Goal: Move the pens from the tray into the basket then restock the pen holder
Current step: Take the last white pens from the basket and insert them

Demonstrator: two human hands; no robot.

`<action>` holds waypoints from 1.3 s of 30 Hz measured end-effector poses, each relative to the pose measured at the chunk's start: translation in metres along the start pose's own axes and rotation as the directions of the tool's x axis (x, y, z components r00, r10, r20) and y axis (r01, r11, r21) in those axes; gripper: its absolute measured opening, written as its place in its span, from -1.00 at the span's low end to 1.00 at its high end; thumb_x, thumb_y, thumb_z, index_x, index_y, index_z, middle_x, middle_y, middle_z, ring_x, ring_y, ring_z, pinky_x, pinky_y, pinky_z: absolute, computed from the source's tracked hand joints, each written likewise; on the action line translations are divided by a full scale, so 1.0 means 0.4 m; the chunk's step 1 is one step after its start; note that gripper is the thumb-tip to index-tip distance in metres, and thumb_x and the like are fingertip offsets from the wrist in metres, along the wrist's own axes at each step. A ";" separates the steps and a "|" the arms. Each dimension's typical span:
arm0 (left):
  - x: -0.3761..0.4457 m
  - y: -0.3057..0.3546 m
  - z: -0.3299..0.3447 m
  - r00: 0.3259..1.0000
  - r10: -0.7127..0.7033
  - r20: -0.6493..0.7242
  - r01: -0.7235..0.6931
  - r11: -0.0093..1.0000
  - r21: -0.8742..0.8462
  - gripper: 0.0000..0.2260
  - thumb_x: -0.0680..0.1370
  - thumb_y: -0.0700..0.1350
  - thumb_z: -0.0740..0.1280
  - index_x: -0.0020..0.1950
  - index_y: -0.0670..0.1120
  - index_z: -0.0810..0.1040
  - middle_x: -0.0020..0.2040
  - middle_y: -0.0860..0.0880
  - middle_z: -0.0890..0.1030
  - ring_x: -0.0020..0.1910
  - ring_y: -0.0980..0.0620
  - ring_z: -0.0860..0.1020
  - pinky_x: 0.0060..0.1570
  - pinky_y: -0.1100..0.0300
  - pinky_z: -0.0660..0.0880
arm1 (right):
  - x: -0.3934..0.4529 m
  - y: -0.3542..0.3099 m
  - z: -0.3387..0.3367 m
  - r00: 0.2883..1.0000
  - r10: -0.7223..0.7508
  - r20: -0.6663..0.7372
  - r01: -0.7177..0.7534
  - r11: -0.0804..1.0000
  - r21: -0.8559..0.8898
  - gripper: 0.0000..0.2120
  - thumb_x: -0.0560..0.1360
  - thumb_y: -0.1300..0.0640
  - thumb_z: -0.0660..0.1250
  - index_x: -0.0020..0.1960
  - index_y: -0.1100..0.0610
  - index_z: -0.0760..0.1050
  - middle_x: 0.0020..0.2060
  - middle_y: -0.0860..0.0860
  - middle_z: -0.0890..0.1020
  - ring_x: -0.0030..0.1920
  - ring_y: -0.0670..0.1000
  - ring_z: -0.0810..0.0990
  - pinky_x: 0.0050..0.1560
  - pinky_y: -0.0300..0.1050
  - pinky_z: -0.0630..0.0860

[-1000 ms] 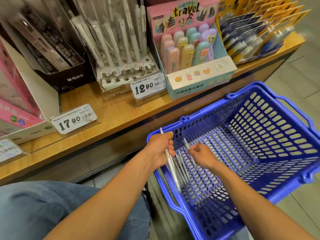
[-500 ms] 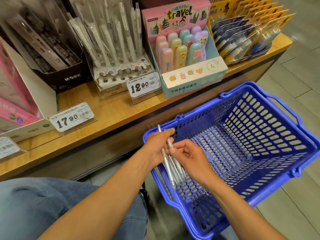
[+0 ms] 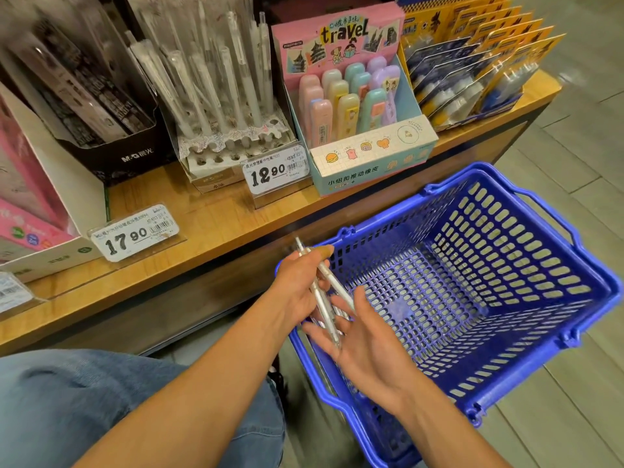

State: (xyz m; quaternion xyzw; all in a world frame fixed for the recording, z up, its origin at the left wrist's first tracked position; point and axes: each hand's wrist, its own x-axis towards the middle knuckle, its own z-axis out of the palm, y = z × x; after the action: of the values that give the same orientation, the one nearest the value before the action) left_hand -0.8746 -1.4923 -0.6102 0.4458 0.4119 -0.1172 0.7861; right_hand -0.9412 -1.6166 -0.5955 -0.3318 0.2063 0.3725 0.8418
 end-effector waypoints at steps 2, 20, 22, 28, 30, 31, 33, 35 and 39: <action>0.001 -0.003 0.003 1.000 0.010 0.004 -0.010 1.000 0.006 -0.86 0.53 -0.27 0.42 -0.09 -0.14 0.47 -0.41 -0.05 0.44 -0.56 0.10 0.37 -0.58 0.26 0.33 | 0.006 0.011 0.006 0.977 -0.096 -0.193 0.120 0.986 0.115 -0.68 0.36 -0.11 0.43 -0.14 0.16 0.69 -0.11 0.14 0.66 0.00 0.09 0.65 0.14 -0.02 0.57; -0.004 -0.002 -0.019 0.993 -0.094 0.077 0.100 0.991 -0.086 -0.86 0.61 -0.20 0.33 -0.15 -0.11 0.48 -0.46 0.01 0.37 -0.58 0.12 0.32 -0.54 0.27 0.37 | 0.171 -0.039 -0.172 0.901 -0.203 -0.384 -0.095 0.771 -0.630 -0.81 0.64 0.00 0.20 0.05 0.12 0.47 -0.01 0.04 0.61 -0.06 0.05 0.61 -0.06 -0.04 0.51; -0.002 0.001 -0.028 0.992 -0.104 0.077 0.110 0.991 -0.076 -0.87 0.60 -0.21 0.34 -0.14 -0.12 0.49 -0.44 0.00 0.38 -0.57 0.11 0.32 -0.53 0.27 0.37 | 0.228 -0.047 -0.249 0.905 -0.199 -0.377 -0.234 0.507 -0.830 -0.86 0.63 0.17 0.19 -0.09 0.16 0.41 -0.17 0.07 0.51 -0.22 0.08 0.48 -0.16 0.04 0.43; -0.005 0.013 -0.038 0.979 -0.182 0.091 0.185 0.982 -0.028 -0.83 0.58 -0.15 0.39 -0.19 -0.12 0.49 -0.44 -0.01 0.41 -0.52 0.09 0.38 -0.49 0.24 0.45 | 0.326 0.021 -0.403 0.903 -0.193 -0.383 -0.417 -0.192 -0.888 -0.90 0.61 0.17 0.22 0.06 0.21 0.37 -0.23 0.10 0.49 -0.29 0.10 0.43 -0.26 -0.05 0.38; -0.006 0.017 -0.039 0.975 -0.197 0.101 0.201 0.979 -0.030 -0.83 0.57 -0.14 0.39 -0.19 -0.12 0.50 -0.45 -0.01 0.43 -0.52 0.09 0.39 -0.48 0.23 0.46 | 0.349 0.041 -0.415 0.899 -0.199 -0.389 -0.430 -0.242 -0.870 -0.84 0.60 0.18 0.22 0.13 0.25 0.41 -0.07 0.17 0.58 -0.18 0.16 0.51 -0.20 -0.03 0.47; -0.006 0.018 -0.040 0.974 -0.203 0.105 0.207 0.978 -0.033 -0.84 0.57 -0.13 0.39 -0.18 -0.11 0.51 -0.45 -0.01 0.43 -0.52 0.10 0.40 -0.47 0.23 0.47 | 0.360 0.048 -0.416 0.896 -0.196 -0.397 -0.439 -0.263 -0.859 -0.79 0.60 0.17 0.23 0.18 0.26 0.42 0.01 0.20 0.59 -0.11 0.18 0.55 -0.14 -0.01 0.51; -0.005 0.019 -0.043 0.972 -0.210 0.109 0.215 0.976 -0.038 -0.85 0.58 -0.12 0.38 -0.17 -0.11 0.51 -0.44 -0.01 0.44 -0.52 0.10 0.41 -0.46 0.22 0.47 | 0.379 0.056 -0.411 0.897 -0.180 -0.404 -0.442 -0.329 -0.835 -0.71 0.61 0.13 0.24 0.25 0.28 0.39 0.10 0.21 0.58 0.04 0.21 0.58 -0.04 0.01 0.52; -0.006 0.019 -0.046 0.970 -0.216 0.114 0.221 0.975 -0.036 -0.85 0.58 -0.12 0.38 -0.17 -0.11 0.51 -0.44 -0.01 0.45 -0.51 0.09 0.41 -0.45 0.21 0.48 | 0.391 0.064 -0.406 0.897 -0.165 -0.410 -0.441 -0.391 -0.808 -0.70 0.61 0.15 0.24 0.28 0.28 0.38 0.14 0.20 0.57 0.10 0.21 0.58 -0.02 0.01 0.52; -0.008 0.024 -0.049 0.972 -0.211 0.108 0.215 0.976 -0.032 -0.83 0.59 -0.12 0.37 -0.18 -0.12 0.52 -0.44 -0.02 0.45 -0.51 0.08 0.42 -0.44 0.20 0.48 | 0.396 0.074 -0.405 0.884 -0.144 -0.445 -0.458 -0.460 -0.760 -0.76 0.58 0.23 0.23 0.21 0.28 0.46 0.12 0.18 0.60 0.06 0.17 0.61 -0.07 -0.02 0.54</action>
State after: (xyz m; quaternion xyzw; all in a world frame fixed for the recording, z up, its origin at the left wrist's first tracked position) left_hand -0.8819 -1.4719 -0.6074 0.3752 0.4183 -0.2151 0.7987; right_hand -0.8791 -1.6395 -0.8143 -0.9018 -0.0074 0.4307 0.0348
